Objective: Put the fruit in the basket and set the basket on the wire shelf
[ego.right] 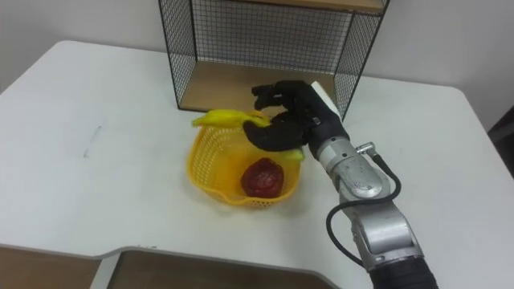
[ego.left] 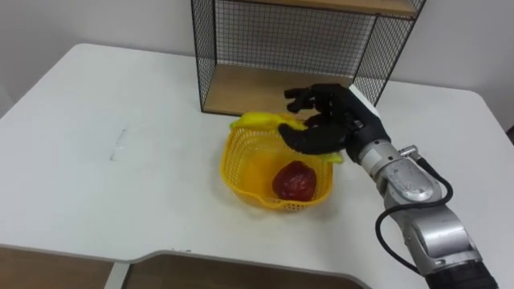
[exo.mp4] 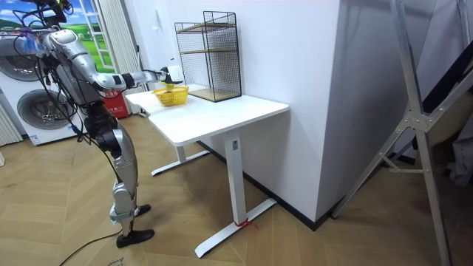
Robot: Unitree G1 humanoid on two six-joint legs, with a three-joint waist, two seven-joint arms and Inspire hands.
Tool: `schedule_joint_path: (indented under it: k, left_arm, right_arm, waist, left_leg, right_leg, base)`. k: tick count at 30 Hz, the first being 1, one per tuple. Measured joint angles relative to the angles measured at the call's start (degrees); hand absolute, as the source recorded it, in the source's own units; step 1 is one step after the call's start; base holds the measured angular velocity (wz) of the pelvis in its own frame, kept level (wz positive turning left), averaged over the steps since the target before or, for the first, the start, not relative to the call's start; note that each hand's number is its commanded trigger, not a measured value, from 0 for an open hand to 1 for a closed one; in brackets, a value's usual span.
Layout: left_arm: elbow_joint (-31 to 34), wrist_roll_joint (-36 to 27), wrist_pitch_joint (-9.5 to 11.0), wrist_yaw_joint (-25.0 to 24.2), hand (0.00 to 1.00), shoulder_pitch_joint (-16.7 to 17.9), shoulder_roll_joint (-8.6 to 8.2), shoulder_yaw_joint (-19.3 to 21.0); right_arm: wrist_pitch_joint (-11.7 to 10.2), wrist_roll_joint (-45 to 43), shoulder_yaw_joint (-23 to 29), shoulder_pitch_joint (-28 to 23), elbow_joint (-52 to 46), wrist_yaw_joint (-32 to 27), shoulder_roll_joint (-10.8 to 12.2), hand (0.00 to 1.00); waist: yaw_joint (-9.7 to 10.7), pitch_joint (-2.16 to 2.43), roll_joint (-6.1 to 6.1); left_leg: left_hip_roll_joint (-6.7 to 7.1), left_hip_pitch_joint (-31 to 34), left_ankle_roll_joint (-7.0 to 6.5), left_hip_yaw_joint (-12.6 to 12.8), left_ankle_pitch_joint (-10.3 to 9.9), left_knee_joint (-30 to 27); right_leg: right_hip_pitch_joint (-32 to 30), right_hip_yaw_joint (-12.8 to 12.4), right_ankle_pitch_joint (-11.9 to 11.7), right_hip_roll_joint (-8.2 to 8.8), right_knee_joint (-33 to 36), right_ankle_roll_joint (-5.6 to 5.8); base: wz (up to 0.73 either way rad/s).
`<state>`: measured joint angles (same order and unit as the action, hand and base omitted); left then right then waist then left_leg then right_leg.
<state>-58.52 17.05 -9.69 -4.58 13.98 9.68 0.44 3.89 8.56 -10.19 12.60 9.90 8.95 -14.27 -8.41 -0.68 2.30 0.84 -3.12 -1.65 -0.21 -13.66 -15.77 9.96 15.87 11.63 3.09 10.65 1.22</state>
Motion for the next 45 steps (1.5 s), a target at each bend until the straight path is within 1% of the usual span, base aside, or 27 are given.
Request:
schedule_joint_path:
  k: [7,15,20,23,26,27,29,30,31,32,34,35,36,37,38,40,41,43,44,45]
  left_arm:
    - [-0.02,-0.01,0.00,0.00,0.00,0.06,0.02,0.04]
    - [0.00,-0.01,0.00,0.00,0.00,-0.11,0.02,0.04]
    - [0.05,-0.46,-0.03,0.01,0.00,-0.16,0.03,0.04]
    - [0.05,-2.45,-0.03,0.31,0.00,-0.10,0.11,0.02]
    - [-0.27,-5.43,0.02,0.37,0.00,0.02,0.21,0.19]
    - [-1.15,-6.64,0.20,0.38,0.00,-0.10,0.21,0.69]
    - [-2.34,-9.07,0.41,0.40,0.00,0.34,0.21,1.73]
    - [-3.12,-10.81,0.52,0.45,0.00,0.32,0.29,1.97]
    - [-4.23,-12.25,0.50,0.48,0.00,0.86,0.26,2.92]
    - [-4.53,-13.08,0.51,0.49,0.00,0.84,0.26,3.47]
    - [-4.60,-15.44,0.52,0.84,0.00,1.86,0.47,6.23]
    - [-4.59,-16.28,0.55,1.30,0.00,2.08,0.58,6.70]
    - [-4.59,-18.14,0.98,2.36,0.00,2.47,0.64,8.51]
    - [-4.36,-21.06,1.50,3.49,0.00,2.87,0.67,11.20]
    - [-4.17,-22.70,1.66,4.29,0.00,3.11,0.67,12.69]
    - [-2.70,-27.68,1.86,8.49,0.00,3.62,0.84,18.02]
    - [-1.76,-28.48,1.88,9.73,0.00,3.78,0.85,19.30]
    - [1.97,-32.99,2.96,14.49,0.00,4.14,1.17,23.45]
    - [2.90,-33.99,3.04,15.78,0.00,3.98,1.32,24.51]
    - [6.09,-35.51,3.08,18.46,0.00,4.08,1.41,26.49]
  right_arm:
    - [0.00,0.00,0.01,0.00,0.16,-0.05,0.19,0.00]
    - [0.00,0.00,0.01,0.00,0.56,-0.15,0.19,0.00]
    - [0.04,0.11,0.02,-0.02,0.60,-0.90,0.19,0.00]
    - [0.27,0.42,0.02,-0.04,0.60,-0.92,0.19,0.00]
    - [0.64,1.44,0.05,-0.71,1.50,-0.94,0.18,0.00]
    - [0.94,2.27,0.20,-0.74,2.38,-1.25,0.17,0.00]
    - [1.21,3.40,0.34,-0.91,2.46,-2.20,0.01,0.00]
    - [1.21,4.51,0.54,-0.91,2.43,-2.76,-0.29,0.00]
    - [1.21,5.06,1.60,-0.91,2.42,-2.99,-0.41,0.00]
    - [1.21,5.09,2.36,-0.91,2.41,-3.18,-0.41,0.00]
    - [1.19,5.05,5.59,-0.94,2.21,-5.16,-0.60,0.00]
    - [1.19,5.06,6.49,-0.99,2.00,-5.73,-0.64,0.00]
    - [1.08,5.37,8.18,-1.71,0.90,-7.04,-0.78,0.00]
    - [0.62,7.08,10.02,-2.87,-0.02,-7.80,-0.95,0.00]
    - [0.49,7.88,10.96,-3.42,-0.30,-8.25,-0.94,0.00]
    - [0.48,10.58,14.44,-7.02,-2.81,-11.46,-1.26,0.00]
    - [0.48,11.31,15.10,-8.00,-3.27,-12.26,-1.63,0.00]
    - [0.48,13.50,17.78,-11.11,-4.03,-15.43,-2.53,0.00]
    - [0.49,14.00,18.38,-11.76,-4.06,-16.23,-2.74,0.00]
    - [0.50,14.12,19.26,-12.84,-4.20,-17.58,-3.20,0.00]
  waist:
    - [0.03,0.22,0.22]
    - [0.12,0.18,0.15]
    - [0.20,0.31,0.29]
    - [0.56,0.35,0.34]
    - [1.25,0.19,0.13]
    - [1.48,0.28,0.13]
    - [1.95,0.27,-0.04]
    - [2.70,0.40,-0.24]
    - [3.33,0.58,-0.56]
    - [3.55,0.70,-0.73]
    - [4.19,1.13,-1.43]
    - [4.24,1.17,-1.57]
    - [4.26,1.22,-1.88]
    - [4.28,1.20,-2.19]
    - [4.28,1.21,-2.28]
    - [4.29,1.20,-2.74]
    - [4.29,1.19,-2.86]
    - [4.41,1.23,-3.27]
    - [4.51,1.28,-3.36]
    - [4.63,1.29,-3.59]
  left_leg:
    - [0.00,0.01,0.00,-0.05,0.00,0.00]
    - [0.00,0.05,0.00,-0.04,0.00,-0.12]
    - [-0.02,0.09,-0.01,0.16,0.00,-0.35]
    - [-0.01,0.14,-0.02,0.11,-0.01,-0.57]
    - [0.05,-0.27,-0.05,-0.14,-0.04,-0.91]
    - [0.03,-0.30,-0.06,-0.17,-0.05,-0.94]
    - [0.02,-0.12,-0.08,-0.17,-0.08,-1.27]
    - [0.05,0.10,-0.11,-0.26,-0.11,-1.56]
    - [0.09,0.39,-0.16,-0.49,-0.13,-1.90]
    - [0.12,0.42,-0.17,-0.51,-0.13,-1.98]
    - [0.11,0.37,-0.21,-0.58,-0.12,-2.06]
    - [0.11,0.33,-0.23,-0.57,-0.10,-2.06]
    - [0.12,0.27,-0.25,-0.55,-0.09,-2.04]
    - [0.13,0.19,-0.25,-0.53,-0.08,-1.97]
    - [0.13,0.19,-0.25,-0.48,-0.08,-1.95]
    - [0.26,0.13,-0.27,-0.45,-0.04,-1.68]
    - [0.38,0.02,-0.30,-0.48,-0.01,-1.56]
    - [0.63,-0.56,-0.41,-0.42,0.35,-0.51]
    - [0.69,-0.59,-0.42,-0.39,0.43,-0.30]
    - [0.79,-0.56,-0.44,-0.33,0.67,0.26]
  right_leg:
    - [0.02,0.11,0.00,0.01,0.01,0.00]
    - [-0.01,0.08,0.00,0.03,0.03,0.00]
    - [0.03,0.11,0.00,0.11,0.09,0.00]
    - [0.18,0.22,0.00,0.17,0.12,0.00]
    - [0.95,0.70,0.00,0.22,0.04,0.01]
    - [1.01,0.73,0.00,0.22,0.06,0.01]
    - [1.00,0.72,0.00,0.21,0.06,0.01]
    - [0.97,0.73,0.00,0.21,0.06,0.01]
    - [0.98,0.96,0.00,0.25,0.03,0.00]
    - [0.99,1.07,-0.01,0.29,0.04,0.01]
    - [1.02,1.07,-0.01,0.38,0.10,0.01]
    - [1.05,1.11,-0.01,0.41,0.10,0.01]
    - [1.12,1.16,-0.01,0.42,0.04,0.01]
    - [1.20,1.10,-0.01,0.40,-0.04,0.02]
    - [1.17,0.89,-0.01,0.39,-0.04,0.02]
    - [1.17,0.73,0.00,0.41,-0.27,0.02]
    - [1.26,0.70,0.00,0.43,-0.36,0.03]
    - [1.55,0.57,-0.07,0.59,-0.84,0.17]
    - [1.47,0.57,-0.07,0.66,-0.84,0.19]
    - [1.12,0.52,-0.06,0.76,-0.80,0.21]
  base:
    - [0.00]
    - [0.00]
    - [0.00]
    - [0.01]
    - [0.07]
    - [0.00]
    - [0.00]
    - [0.07]
    - [0.07]
    - [0.06]
    - [0.00]
    - [0.00]
    - [0.00]
    - [0.00]
    - [-0.03]
    - [0.00]
    - [0.00]
    - [0.00]
    - [-0.04]
    - [-0.04]
